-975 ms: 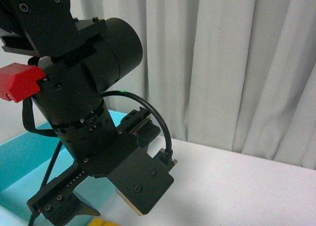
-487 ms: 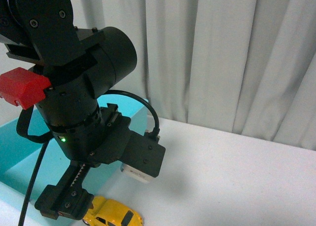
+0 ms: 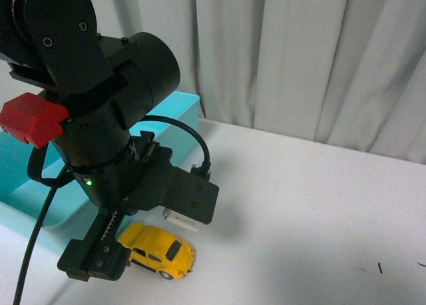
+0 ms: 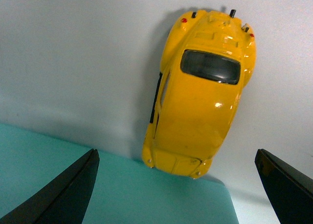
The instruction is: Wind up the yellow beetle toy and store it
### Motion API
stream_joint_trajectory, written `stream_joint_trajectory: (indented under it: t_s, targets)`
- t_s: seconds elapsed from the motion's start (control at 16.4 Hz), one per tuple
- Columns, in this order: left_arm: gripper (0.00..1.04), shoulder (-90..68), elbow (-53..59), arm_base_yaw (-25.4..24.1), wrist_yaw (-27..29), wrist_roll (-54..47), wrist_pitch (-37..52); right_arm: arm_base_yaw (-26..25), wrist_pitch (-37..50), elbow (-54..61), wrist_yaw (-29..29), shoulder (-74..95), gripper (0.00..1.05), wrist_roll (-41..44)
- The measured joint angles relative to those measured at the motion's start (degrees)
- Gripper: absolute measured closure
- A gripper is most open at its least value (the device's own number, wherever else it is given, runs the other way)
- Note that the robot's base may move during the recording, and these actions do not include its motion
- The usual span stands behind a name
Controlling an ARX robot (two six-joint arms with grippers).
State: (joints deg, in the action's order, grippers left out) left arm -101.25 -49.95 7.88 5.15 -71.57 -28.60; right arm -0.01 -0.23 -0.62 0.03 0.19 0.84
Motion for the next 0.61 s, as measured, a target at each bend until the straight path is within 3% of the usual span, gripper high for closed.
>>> stream_joint_trajectory:
  t_s: [0.3, 0.61]
  targets:
    - [0.07, -1.8, 1.0, 1.5, -2.2, -9.6, 2.2, 0.0, 0.0, 0.0, 0.0, 0.0, 0.07, 0.0]
    - [0.07, -3.1, 1.5, 2.1, -1.7, -9.2, 3.9, 0.0, 0.0, 0.0, 0.0, 0.0, 0.07, 0.0]
